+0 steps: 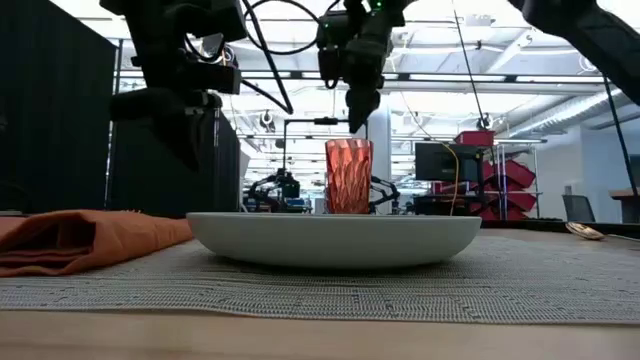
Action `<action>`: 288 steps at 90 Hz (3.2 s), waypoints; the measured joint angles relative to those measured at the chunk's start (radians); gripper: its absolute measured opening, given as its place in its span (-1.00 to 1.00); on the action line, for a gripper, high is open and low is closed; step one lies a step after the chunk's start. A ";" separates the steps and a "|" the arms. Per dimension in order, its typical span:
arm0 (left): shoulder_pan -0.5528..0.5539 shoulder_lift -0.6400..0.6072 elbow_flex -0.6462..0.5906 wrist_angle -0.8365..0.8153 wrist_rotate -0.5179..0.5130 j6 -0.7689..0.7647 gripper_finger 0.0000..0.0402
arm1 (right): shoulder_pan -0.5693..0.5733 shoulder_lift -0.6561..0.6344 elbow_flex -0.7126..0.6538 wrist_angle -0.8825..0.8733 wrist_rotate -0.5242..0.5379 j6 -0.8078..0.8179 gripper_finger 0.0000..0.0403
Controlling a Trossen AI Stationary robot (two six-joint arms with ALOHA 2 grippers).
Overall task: Set table place
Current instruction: Put the brown cup to the top left of the gray plate on the gray placemat
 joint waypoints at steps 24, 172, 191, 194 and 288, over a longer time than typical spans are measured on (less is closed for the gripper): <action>0.000 0.000 0.000 0.055 0.000 0.025 -0.98 | -0.006 0.003 0.000 0.069 -0.003 -0.014 0.25; -0.001 0.001 -0.017 0.033 0.049 -0.007 -0.98 | 0.246 0.033 -0.014 -0.131 0.223 0.234 -1.00; -0.001 0.001 -0.058 0.045 0.051 -0.030 -0.98 | 0.285 -0.052 -0.198 -0.079 0.233 0.305 -1.00; -0.001 0.001 -0.070 0.048 0.051 -0.031 -0.98 | 0.289 -0.081 -0.248 -0.043 0.233 0.319 -1.00; -0.001 0.001 -0.126 0.151 0.051 -0.025 -0.98 | 0.346 -0.416 -0.677 0.267 0.073 0.433 -1.00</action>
